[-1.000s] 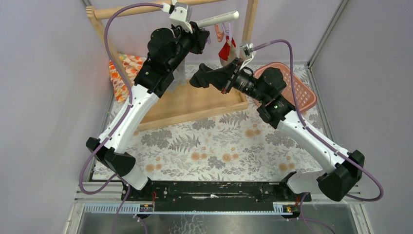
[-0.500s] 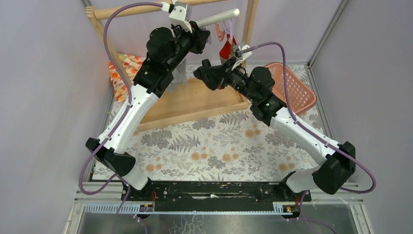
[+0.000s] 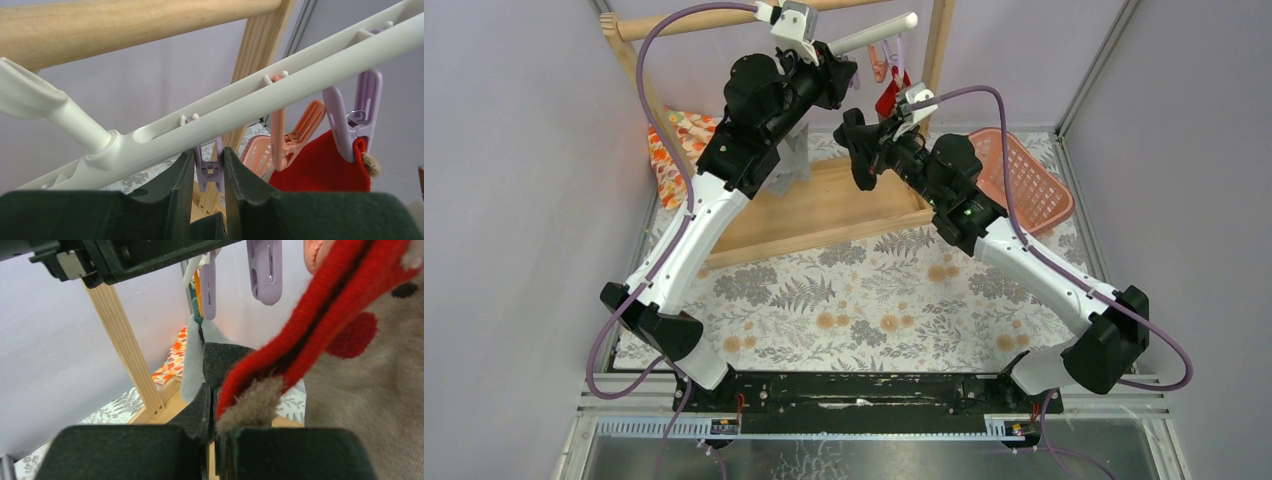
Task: Clip the socks to the hanger
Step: Clamp the sock onto the hanger.
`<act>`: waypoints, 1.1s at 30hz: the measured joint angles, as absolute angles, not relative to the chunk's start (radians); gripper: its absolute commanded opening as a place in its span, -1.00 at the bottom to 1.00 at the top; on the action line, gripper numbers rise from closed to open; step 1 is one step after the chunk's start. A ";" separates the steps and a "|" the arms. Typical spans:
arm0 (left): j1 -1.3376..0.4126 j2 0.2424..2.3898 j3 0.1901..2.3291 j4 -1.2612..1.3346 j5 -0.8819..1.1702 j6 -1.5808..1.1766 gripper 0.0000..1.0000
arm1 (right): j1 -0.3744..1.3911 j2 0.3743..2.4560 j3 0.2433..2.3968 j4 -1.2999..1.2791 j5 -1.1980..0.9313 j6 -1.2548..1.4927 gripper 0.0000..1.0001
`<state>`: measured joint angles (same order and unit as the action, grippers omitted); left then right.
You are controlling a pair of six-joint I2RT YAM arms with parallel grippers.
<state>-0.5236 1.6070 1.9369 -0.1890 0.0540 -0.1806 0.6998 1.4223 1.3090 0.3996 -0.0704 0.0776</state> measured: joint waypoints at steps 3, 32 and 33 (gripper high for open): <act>-0.524 1.608 1.940 -0.191 0.059 -0.181 -1.00 | 0.701 1.431 1.324 0.394 -0.054 0.051 -1.00; -0.524 1.620 1.965 -0.210 0.076 -0.182 -1.00 | 0.684 1.509 1.506 0.322 0.009 -0.049 -1.00; -0.524 1.622 1.967 -0.211 0.076 -0.182 -1.00 | 0.683 1.509 1.506 0.322 0.009 -0.049 -1.00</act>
<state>-0.5240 1.6222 1.9671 -0.2108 0.0765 -0.1818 0.6827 1.5093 1.5063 0.3222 0.0090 -0.0490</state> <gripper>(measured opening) 0.301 0.021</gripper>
